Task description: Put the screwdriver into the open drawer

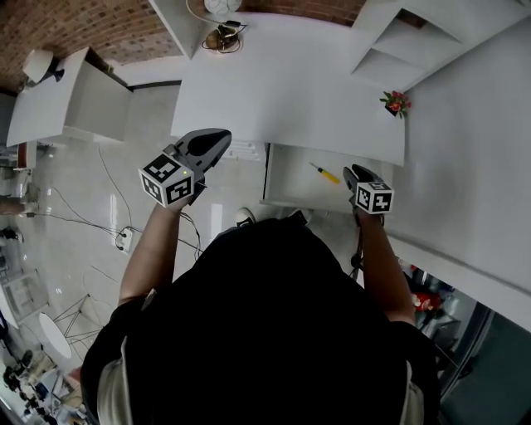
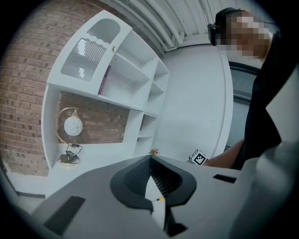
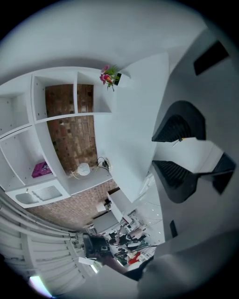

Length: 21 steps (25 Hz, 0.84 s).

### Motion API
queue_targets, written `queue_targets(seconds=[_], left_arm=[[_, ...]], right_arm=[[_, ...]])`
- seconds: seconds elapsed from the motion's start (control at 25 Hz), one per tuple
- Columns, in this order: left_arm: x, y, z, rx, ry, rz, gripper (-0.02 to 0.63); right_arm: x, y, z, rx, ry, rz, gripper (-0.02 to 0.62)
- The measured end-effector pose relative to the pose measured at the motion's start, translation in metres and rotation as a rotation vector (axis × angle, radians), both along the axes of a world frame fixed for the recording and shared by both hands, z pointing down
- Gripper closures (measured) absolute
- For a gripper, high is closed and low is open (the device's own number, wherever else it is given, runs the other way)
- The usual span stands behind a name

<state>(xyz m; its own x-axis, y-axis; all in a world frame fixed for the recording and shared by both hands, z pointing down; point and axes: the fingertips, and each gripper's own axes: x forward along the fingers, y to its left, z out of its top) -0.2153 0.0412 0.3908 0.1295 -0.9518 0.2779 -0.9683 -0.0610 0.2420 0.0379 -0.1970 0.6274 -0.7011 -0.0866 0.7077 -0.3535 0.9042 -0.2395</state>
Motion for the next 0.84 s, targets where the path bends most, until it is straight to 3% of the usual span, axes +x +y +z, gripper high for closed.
queue_targets(seconds=[0.4, 0.84], left_arm=[[0.003, 0.004, -0.005, 0.012, 0.008, 0.094, 0.591], [0.002, 0.009, -0.031, 0.061, 0.004, 0.143, 0.591]], right_arm=[[-0.006, 0.02, -0.076, 0.043, -0.123, 0.067, 0.462], [0.001, 0.048, -0.142, 0.234, -0.141, 0.034, 0.467]])
